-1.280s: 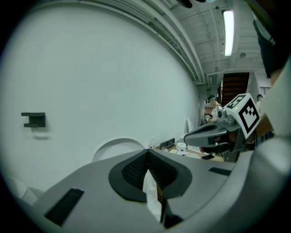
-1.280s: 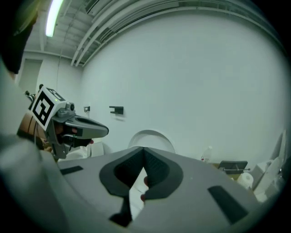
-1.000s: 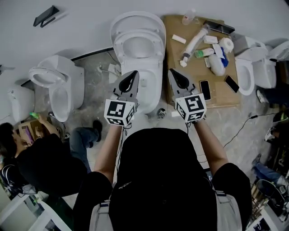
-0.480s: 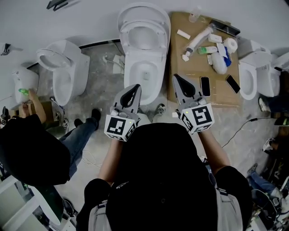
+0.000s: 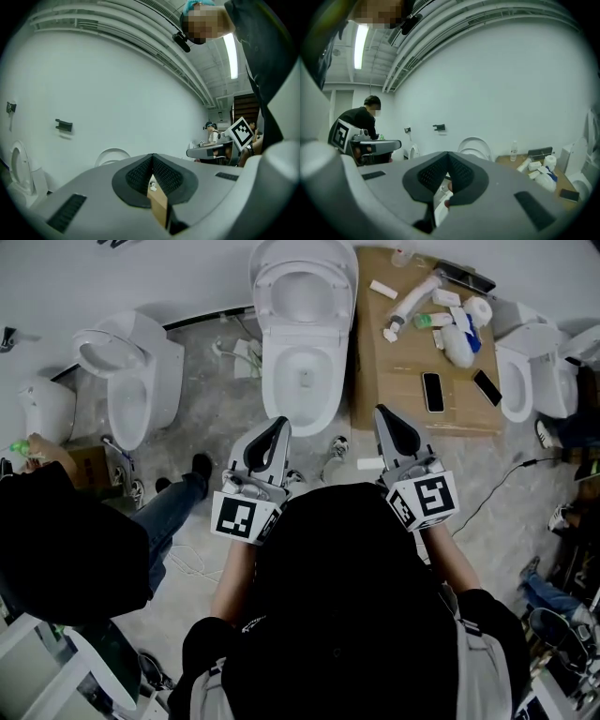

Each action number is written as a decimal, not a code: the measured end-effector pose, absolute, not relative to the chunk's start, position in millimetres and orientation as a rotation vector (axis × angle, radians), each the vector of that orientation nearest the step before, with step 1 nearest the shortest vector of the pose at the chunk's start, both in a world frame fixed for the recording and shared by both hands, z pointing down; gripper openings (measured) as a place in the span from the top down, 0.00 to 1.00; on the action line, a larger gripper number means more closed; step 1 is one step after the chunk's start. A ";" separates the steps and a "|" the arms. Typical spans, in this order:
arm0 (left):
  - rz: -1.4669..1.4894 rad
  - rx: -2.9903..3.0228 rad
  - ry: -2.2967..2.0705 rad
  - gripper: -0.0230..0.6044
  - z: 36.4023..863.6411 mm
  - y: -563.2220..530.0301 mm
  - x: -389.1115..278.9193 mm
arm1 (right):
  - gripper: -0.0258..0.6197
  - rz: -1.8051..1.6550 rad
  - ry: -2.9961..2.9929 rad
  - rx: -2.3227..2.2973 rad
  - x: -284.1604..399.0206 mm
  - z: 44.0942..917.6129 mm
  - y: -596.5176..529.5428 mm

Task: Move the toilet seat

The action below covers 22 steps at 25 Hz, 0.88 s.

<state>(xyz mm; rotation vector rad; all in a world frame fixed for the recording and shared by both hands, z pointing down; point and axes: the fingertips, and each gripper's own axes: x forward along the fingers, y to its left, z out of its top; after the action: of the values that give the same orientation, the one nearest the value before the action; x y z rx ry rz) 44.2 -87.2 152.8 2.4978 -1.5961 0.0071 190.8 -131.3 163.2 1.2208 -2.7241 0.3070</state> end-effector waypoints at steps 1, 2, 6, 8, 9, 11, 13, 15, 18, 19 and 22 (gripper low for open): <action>0.002 2.500 -1.592 0.95 152.6 -77.6 40.2 | 0.94 0.318 -2.715 1.234 187.1 164.3 -121.6; -0.001 2.499 -1.586 0.95 152.3 -67.4 35.8 | 0.94 0.326 -2.707 1.249 183.3 164.6 -111.6; -0.002 2.503 -1.558 0.95 152.0 -29.9 13.9 | 0.94 0.329 -2.704 1.291 162.9 158.7 -73.8; -0.016 2.510 -1.536 0.95 154.0 -14.2 5.9 | 0.94 0.312 -2.710 1.298 154.5 154.7 -56.2; -0.023 2.510 -1.523 0.95 155.3 -6.2 3.1 | 0.94 0.308 -2.708 1.306 151.4 153.1 -47.5; -0.013 2.525 -1.494 0.95 158.2 9.3 0.5 | 0.94 0.311 -2.701 1.329 148.1 151.4 -31.5; -0.005 2.545 -1.468 0.95 158.8 21.9 1.3 | 0.94 0.311 -2.695 1.353 147.8 149.9 -17.5; -0.018 2.555 -1.450 0.95 158.0 31.5 4.2 | 0.94 0.294 -2.692 1.366 148.7 147.8 -5.3; -0.013 2.577 -1.428 0.95 158.7 40.3 11.2 | 0.94 0.274 -2.697 1.373 151.6 146.6 8.1; -0.010 2.587 -1.424 0.95 158.2 41.7 14.8 | 0.94 0.269 -2.700 1.375 153.9 146.2 11.0; -0.011 2.608 -1.431 0.95 153.7 44.9 26.7 | 0.94 0.257 -2.707 1.376 163.7 145.9 15.3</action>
<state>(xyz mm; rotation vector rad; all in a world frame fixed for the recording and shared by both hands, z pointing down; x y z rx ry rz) 26.7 44.9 153.7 2.6083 -1.4314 -0.0109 163.7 15.3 145.9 1.3759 -2.7069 0.2573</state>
